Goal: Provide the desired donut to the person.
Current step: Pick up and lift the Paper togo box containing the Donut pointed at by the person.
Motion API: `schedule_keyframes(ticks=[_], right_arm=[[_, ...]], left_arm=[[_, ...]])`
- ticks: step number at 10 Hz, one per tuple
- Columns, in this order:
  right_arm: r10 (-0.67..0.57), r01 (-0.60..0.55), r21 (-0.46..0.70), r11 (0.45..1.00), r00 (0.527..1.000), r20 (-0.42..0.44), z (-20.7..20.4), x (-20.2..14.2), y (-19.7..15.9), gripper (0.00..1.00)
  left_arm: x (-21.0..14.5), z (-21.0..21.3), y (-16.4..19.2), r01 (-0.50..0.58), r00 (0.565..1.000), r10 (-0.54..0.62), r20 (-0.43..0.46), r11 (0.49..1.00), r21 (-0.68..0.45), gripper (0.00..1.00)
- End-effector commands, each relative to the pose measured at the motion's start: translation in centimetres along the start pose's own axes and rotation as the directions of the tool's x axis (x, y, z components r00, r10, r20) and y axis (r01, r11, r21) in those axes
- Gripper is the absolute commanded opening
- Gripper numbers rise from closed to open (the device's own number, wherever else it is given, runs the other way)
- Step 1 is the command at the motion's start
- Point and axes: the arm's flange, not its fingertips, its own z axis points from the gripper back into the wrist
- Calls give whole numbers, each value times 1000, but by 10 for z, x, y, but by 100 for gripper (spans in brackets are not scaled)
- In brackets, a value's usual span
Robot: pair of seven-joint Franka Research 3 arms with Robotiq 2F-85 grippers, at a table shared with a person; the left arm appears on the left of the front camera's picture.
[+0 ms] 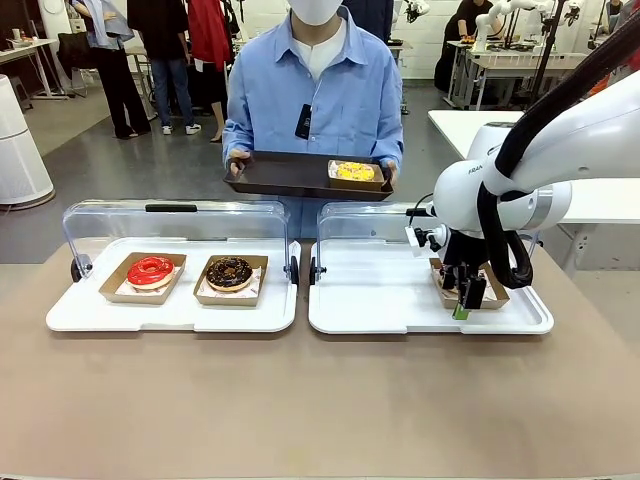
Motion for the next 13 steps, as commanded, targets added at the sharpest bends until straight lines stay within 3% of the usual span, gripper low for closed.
schedule_keyframes(ticks=[1,10,13], right_arm=[[-14,17,71,997,999,-40,-20,1,3,100],[-36,41,102,994,998,-49,-35,-6,-6,100],[-21,26,90,996,999,-49,-34,-5,-6,10]], left_arm=[[-1,1,-1,23,1000,-23,19,1000,0,100],[-1,1,-1,23,1000,-23,19,1000,0,100],[-1,1,-1,23,1000,-23,19,1000,0,100]])
